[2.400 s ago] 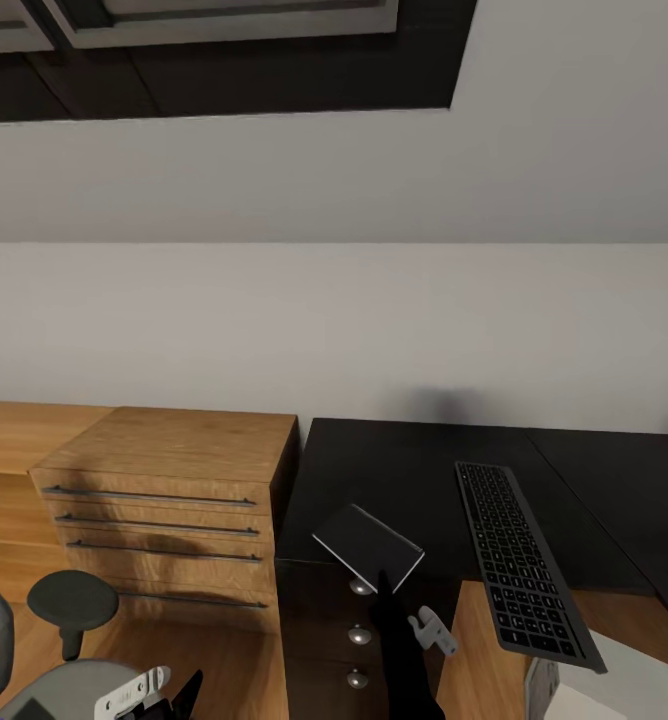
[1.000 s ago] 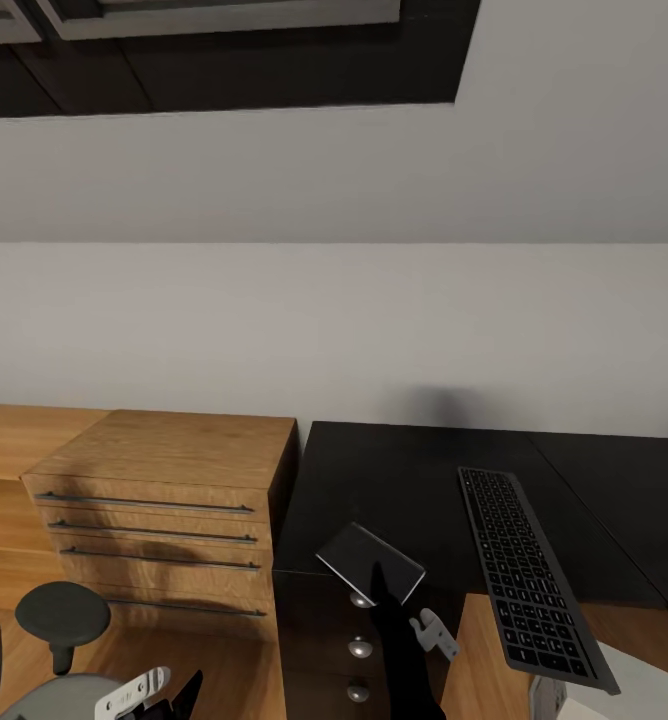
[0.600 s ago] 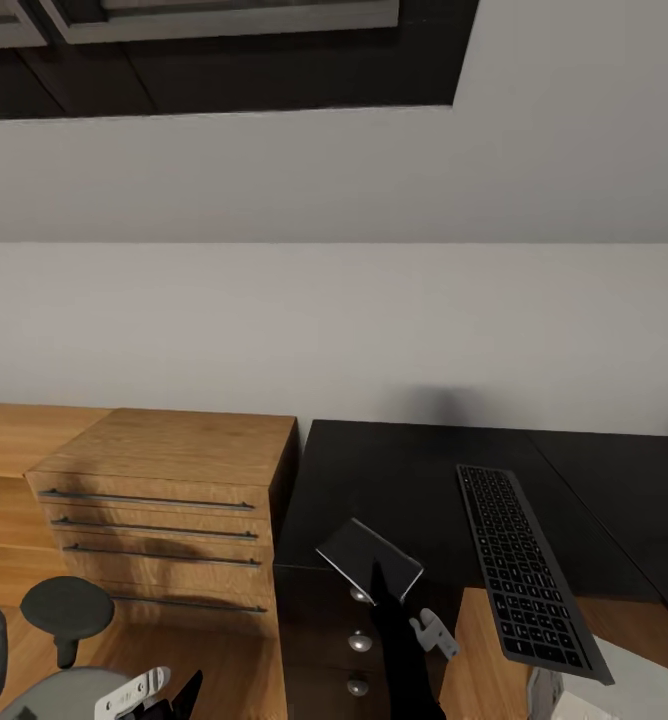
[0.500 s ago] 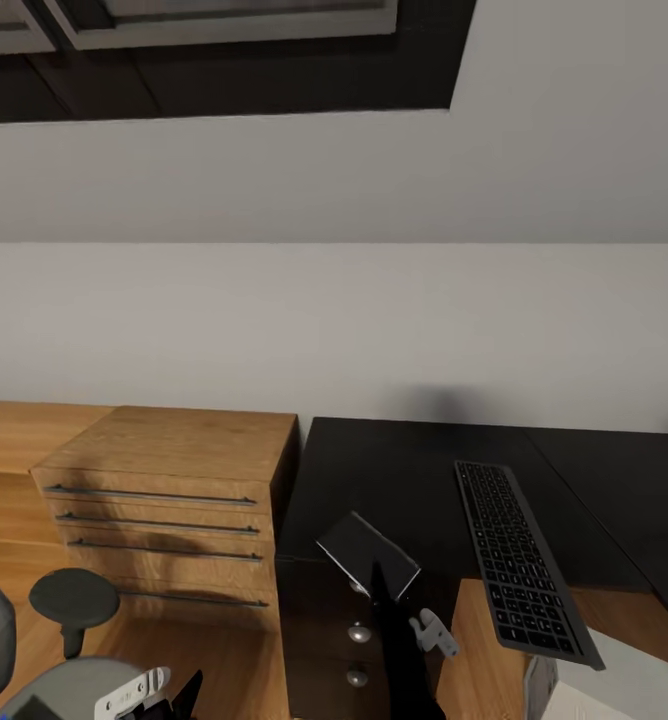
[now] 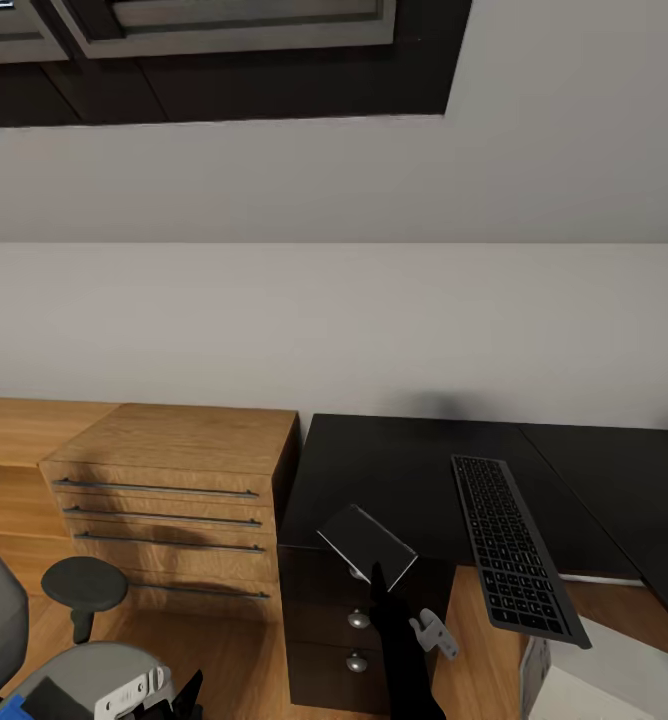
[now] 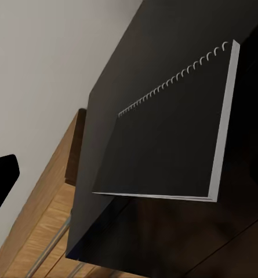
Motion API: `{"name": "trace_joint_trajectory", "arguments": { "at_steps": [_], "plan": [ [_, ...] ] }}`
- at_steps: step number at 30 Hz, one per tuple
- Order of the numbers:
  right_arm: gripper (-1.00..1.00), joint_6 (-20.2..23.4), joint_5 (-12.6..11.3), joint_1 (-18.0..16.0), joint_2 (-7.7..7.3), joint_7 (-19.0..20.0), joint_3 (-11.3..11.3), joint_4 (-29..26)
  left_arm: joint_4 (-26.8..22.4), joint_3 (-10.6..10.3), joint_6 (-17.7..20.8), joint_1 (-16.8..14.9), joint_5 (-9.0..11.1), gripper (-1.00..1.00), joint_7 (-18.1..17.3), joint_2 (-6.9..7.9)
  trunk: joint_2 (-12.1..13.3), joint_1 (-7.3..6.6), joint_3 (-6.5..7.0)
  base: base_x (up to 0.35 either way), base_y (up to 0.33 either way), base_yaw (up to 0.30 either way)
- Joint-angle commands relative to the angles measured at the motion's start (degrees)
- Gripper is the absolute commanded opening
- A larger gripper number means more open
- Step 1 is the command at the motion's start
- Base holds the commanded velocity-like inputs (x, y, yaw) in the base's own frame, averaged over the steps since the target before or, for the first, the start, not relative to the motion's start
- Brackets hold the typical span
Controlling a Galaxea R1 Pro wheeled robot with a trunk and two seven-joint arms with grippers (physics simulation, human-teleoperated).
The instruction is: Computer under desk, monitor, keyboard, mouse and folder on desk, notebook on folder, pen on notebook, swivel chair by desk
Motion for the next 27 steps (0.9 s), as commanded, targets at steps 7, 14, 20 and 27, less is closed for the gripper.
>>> {"name": "trace_joint_trajectory", "arguments": {
  "at_steps": [7, 14, 20, 27],
  "plan": [
    [1.0, -0.5, -0.4, 0.0, 0.0, 0.1, 0.3, -0.1, -0.1, 0.1, 0.4, 0.0, 0.5, 1.0, -0.1, -0.06, 0.0, 0.0, -0.05, -0.008, 0.0, 0.0],
    [1.0, -0.6, -0.4, 0.0, 0.0, 0.4, 0.6, -0.1, -0.1, 0.1, 0.4, 0.0, 0.5, 1.0, -0.1, -0.06, 0.0, 0.0, -0.05, -0.194, 0.0, 0.0],
    [1.0, -0.6, -0.4, 0.0, 0.0, 0.4, 0.6, -0.1, -0.1, 0.1, 0.4, 0.0, 0.5, 1.0, -0.1, -0.06, 0.0, 0.0, -0.05, -0.326, -0.051, 0.0],
    [1.0, -0.6, -0.4, 0.0, 0.0, 0.4, 0.6, -0.1, -0.1, 0.1, 0.4, 0.0, 0.5, 1.0, -0.1, -0.06, 0.0, 0.0, -0.05, -0.308, -0.171, 0.0]
  ]
}}
